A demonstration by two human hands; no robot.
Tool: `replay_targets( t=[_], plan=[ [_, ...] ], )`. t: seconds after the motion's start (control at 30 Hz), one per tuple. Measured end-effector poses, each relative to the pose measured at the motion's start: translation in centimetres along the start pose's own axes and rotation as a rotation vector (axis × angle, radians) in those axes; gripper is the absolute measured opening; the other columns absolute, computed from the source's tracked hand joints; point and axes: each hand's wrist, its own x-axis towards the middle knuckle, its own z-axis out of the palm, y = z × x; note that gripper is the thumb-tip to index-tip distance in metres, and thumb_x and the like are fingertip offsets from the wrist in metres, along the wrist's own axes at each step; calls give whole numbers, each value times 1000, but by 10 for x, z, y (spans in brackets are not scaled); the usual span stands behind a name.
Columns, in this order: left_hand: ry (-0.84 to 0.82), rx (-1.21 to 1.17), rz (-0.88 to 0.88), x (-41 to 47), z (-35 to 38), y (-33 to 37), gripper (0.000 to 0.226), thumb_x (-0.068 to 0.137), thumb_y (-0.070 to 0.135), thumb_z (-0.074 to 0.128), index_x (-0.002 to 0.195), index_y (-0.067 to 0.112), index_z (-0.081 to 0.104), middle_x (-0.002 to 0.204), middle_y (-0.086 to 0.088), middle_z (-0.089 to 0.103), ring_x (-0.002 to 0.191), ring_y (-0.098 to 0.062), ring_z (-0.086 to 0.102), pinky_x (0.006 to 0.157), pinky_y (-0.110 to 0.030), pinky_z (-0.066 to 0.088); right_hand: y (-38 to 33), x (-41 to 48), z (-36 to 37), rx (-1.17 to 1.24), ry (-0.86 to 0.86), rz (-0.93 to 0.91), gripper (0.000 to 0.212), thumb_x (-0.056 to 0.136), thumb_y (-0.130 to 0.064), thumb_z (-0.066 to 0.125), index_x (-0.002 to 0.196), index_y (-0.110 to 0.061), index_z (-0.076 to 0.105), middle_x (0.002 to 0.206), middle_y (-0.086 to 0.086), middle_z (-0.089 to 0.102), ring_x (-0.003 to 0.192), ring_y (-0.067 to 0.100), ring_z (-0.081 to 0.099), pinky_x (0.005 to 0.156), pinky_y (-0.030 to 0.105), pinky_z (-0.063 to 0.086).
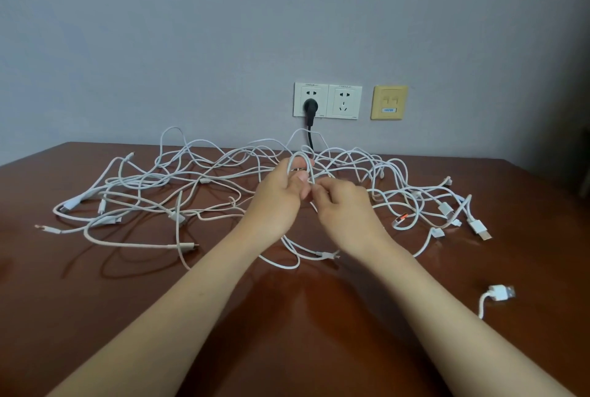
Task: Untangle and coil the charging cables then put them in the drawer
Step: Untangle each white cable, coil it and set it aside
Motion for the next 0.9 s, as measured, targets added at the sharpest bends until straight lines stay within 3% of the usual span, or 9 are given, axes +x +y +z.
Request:
replay_targets(
  t=[0.13,0.2,0.3,0.43,0.6,0.67,0.73,0.83,0.9],
  plan=[
    [-7,-30,-23,-2,1,5,26,99,2,32,109,6,56,59,3,40,29,3,40,55,-14,51,-3,0,-3,-45,-55,-42,28,95,-12,38,80,-5,60,69,4,49,72,23,44,62,30,26],
    [15,30,-23,-2,1,4,27,99,4,33,110,1,57,61,-2,47,36,1,48,44,-11,43,-4,-1,-4,-61,-86,-43,28,94,-11,37,74,-9,56,68,3,48,71,23,42,59,29,25],
    [29,118,-5,-2,1,-1,19,98,9,38,102,12,57,79,-12,61,84,-31,61,73,-34,45,-7,-4,-4,-75,-110,-74,34,92,-9,37,60,-20,35,60,-4,38,69,22,37,56,27,20],
    [61,274,30,-4,-3,-1,15,98,19,41,94,9,51,75,-1,52,77,-21,47,66,-26,28,-5,-5,1,-76,-133,-119,39,92,-5,38,60,-26,27,57,-7,34,67,24,36,60,24,21],
    [159,331,32,-2,-3,2,24,98,18,39,103,2,56,99,-20,65,96,-37,56,71,-32,33,-9,-4,5,48,-82,-47,28,93,-7,40,72,-17,55,68,5,55,74,21,48,67,31,31],
    [160,142,-41,-1,-3,4,22,99,16,37,90,10,56,69,-4,64,63,-26,56,58,-31,37,-10,-1,4,115,-64,58,21,93,-14,43,88,-16,64,63,-3,58,67,13,49,67,29,36],
    [158,-229,-236,0,-5,9,27,101,15,32,81,17,49,57,3,49,33,-7,36,38,-18,25,-6,3,2,206,-54,166,17,92,-27,50,80,-22,60,53,-7,55,58,9,48,63,27,38],
    [135,-591,-374,2,-11,11,27,103,17,30,82,16,47,66,1,40,29,-1,29,32,-13,18,1,6,2,320,-56,233,26,89,-35,58,68,-20,52,57,-6,51,57,12,44,61,26,34],
    [104,-758,-383,2,-14,14,28,103,16,30,81,15,46,72,1,46,42,-4,41,36,-14,32,2,6,3,365,-76,214,27,90,-29,56,65,-19,52,53,-10,48,52,6,41,56,24,30]
  ],
)
